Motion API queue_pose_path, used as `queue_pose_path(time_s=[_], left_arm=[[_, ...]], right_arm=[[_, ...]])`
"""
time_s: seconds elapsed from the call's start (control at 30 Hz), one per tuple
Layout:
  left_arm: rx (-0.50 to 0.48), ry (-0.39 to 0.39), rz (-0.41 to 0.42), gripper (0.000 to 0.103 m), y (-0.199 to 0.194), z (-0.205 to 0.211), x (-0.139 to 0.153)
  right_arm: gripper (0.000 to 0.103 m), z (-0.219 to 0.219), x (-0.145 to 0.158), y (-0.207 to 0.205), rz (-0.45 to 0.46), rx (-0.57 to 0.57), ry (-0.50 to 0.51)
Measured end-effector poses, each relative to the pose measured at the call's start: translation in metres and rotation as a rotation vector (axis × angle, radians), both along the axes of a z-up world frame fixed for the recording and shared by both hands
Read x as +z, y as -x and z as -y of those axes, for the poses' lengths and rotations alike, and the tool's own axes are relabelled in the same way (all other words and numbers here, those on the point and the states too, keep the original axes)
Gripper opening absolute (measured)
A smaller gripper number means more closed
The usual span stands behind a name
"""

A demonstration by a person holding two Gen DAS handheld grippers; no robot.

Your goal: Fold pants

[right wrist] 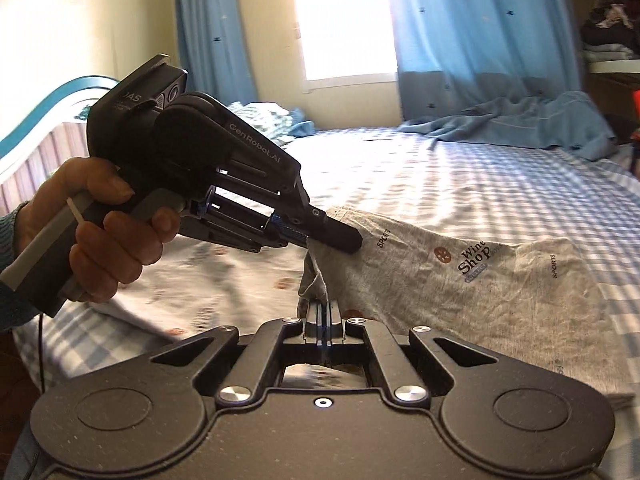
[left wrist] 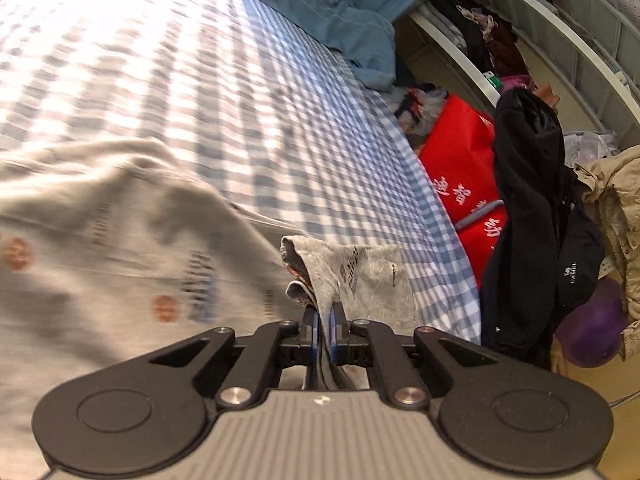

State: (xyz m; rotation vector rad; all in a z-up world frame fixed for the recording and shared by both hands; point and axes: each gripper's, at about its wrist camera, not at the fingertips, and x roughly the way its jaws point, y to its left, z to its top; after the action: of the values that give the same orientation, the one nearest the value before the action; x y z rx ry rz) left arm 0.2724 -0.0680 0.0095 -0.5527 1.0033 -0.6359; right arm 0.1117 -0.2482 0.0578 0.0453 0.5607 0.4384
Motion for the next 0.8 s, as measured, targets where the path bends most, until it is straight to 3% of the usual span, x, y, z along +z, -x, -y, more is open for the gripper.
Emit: queue_pose_path(time_s=[0.27,0.47,0.5,0.57,0.6,0.63,0.67,0.73,0.8], left_arm=[[0.052,-0.051,-0.018,0.005,0.004,-0.039,-0.011],[0.067,-0.06,-0.035,0.006,0.005,-0.044,-0.027],[0.074,-0.074,-0.033,0.01,0.005,-0.044,-0.028],[0.103,-0.115,-0.021,0.029,0.009,-0.045,-0.028],[0.116,-0.136,-0.013,0.051,0.011,-0.045,-0.027],[0.137,-0.153,0.001,0.062,0.015,-0.046,-0.025],[0.158,-0.169,0.027,0.066,0.019,-0.047,-0.021],[0.178,-0.215,0.072,0.081,0.025,-0.046,-0.014],[0.207,-0.275,0.123,0.092,0.031,-0.039,-0.008]], right_arm=[[0.0,-0.036,-0.006,-0.005,-0.016,0.053,-0.003],[0.001,-0.044,-0.018,-0.009,-0.042,0.055,0.005],[0.006,-0.042,-0.02,-0.006,-0.043,0.053,0.009],[0.017,-0.04,-0.022,-0.005,-0.045,0.049,0.012],[0.02,-0.037,-0.023,-0.005,-0.042,0.046,0.01],[0.021,-0.034,-0.022,-0.003,-0.036,0.042,0.01],[0.026,-0.03,-0.021,-0.001,-0.027,0.035,0.014],[0.047,-0.019,-0.017,0.004,0.01,0.003,0.043],[0.075,-0.006,-0.012,0.008,0.057,-0.04,0.086]])
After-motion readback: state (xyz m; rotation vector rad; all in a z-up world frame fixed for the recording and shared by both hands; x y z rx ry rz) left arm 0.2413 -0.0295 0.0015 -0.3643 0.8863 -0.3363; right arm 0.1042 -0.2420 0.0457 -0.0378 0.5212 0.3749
